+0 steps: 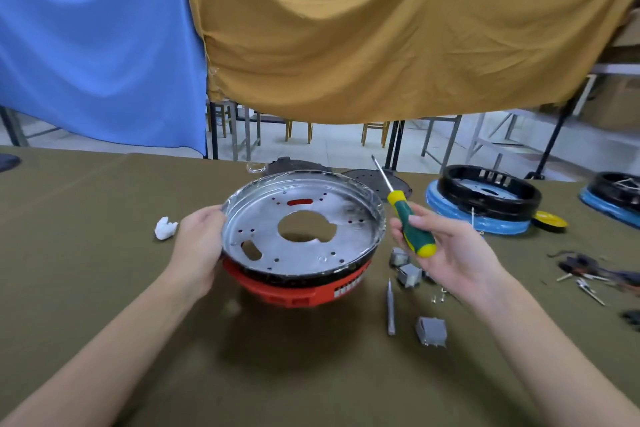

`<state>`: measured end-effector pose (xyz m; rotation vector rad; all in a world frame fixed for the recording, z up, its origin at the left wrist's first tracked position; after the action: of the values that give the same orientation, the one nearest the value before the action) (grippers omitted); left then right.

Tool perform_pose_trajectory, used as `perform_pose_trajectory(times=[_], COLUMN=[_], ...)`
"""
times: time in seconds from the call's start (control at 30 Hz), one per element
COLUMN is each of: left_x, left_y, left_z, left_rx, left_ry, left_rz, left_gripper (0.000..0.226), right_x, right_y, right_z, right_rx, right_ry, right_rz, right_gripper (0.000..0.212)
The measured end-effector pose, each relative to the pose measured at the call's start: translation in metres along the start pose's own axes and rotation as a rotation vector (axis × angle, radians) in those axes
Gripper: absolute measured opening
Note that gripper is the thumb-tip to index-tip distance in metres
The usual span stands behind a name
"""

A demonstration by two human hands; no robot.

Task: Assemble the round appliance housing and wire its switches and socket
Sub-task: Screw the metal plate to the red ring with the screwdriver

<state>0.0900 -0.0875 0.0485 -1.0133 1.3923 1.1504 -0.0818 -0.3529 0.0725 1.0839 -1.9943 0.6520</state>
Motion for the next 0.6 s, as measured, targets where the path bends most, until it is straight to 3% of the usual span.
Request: perform_pose_trajectory(times=[0.1,0.2,0.33,0.5,0.6], left_x=[0.008,0.014,0.020,0.008,0.004], left_y=[-0.004,-0.009,-0.012,-0.004,0.017], left_z=[0.000,0.001,-0.001,0.021,0.026], left_rx=[0.018,0.036,0.038,0.085,0.154], left_ry=[-0.009,-0.031,-0.095,-0.431,-0.523], left_rz=[0.004,0.014,0.074,0.334,0.322], left_gripper=[0.017,0.026,0.030,0.019,0.020], right_x=[-0.017,-0.027,-0.038,-0.041,-0.046], right_y=[0.002,-0.002,-0.003,0.002,0.001], right_z=[0.011,0.014,0.017,0.017,0.015], right_rx=[-0.008,-0.033,0.010,0.040,0.040], right_ry=[0.022,0.198,0.525,0.544,0.531], right_rz=[-0.110,-0.101,-0.018,0.002,0.014], right_gripper=[0.046,0.011,0.023,0.033,0.040])
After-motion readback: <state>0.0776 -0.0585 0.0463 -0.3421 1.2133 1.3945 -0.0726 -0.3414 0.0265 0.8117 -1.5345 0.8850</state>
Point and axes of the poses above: each hand's wrist, its own y-axis away from the middle knuckle, its own z-axis out of the back of the hand, x = y × z, the point moved 2 cm from there along -y, towards the middle knuckle, and after that the axes turned 11 degrees about z, right-handed, at the moved point
